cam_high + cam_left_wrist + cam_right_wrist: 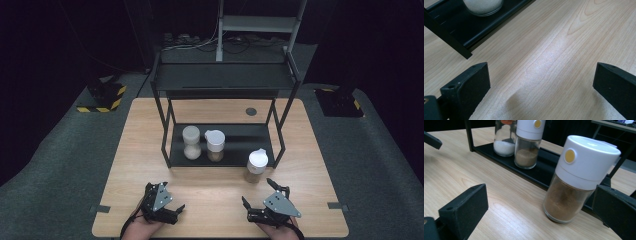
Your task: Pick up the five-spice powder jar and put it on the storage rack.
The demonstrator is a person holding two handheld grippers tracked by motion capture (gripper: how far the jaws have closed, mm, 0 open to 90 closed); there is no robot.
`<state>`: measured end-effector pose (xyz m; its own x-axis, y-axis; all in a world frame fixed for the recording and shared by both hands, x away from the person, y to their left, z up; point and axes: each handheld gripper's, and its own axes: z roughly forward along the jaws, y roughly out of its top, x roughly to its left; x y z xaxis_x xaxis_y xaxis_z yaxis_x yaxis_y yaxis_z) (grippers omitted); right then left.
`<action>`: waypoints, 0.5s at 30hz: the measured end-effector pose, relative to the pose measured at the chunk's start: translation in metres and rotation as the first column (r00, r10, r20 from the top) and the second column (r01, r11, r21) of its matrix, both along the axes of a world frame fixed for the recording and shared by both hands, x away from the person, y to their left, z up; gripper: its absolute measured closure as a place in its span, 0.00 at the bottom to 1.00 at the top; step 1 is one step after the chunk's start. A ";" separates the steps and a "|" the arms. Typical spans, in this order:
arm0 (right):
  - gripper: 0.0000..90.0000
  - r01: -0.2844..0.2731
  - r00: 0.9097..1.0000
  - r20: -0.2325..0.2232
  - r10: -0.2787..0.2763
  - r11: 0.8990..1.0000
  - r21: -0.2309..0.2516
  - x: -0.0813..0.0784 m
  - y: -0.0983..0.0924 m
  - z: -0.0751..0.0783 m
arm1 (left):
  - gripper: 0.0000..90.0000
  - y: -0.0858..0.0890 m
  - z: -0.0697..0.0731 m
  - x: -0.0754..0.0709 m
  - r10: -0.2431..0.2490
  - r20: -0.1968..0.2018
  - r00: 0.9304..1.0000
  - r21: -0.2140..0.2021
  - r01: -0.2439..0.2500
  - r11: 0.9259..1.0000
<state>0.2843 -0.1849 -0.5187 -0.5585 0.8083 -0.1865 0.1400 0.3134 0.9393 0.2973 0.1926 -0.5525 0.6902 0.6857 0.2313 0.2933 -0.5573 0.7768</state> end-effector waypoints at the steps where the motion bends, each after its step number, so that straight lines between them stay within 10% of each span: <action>1: 0.00 0.001 1.000 0.000 -0.001 1.000 0.003 0.000 -0.001 0.000 | 0.01 0.000 0.000 0.000 0.000 0.000 1.000 -0.001 0.000 1.000; 15: 0.00 0.034 0.999 0.006 -0.035 0.999 0.010 0.005 -0.008 0.003 | 0.01 0.000 0.000 0.000 -0.004 0.001 1.000 0.004 0.004 1.000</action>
<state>0.2895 -0.1933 -0.5162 -0.5290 0.8290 -0.1816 0.1442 0.2988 0.9434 0.2971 0.1926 -0.5524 0.6929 0.6817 0.2349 0.2900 -0.5617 0.7748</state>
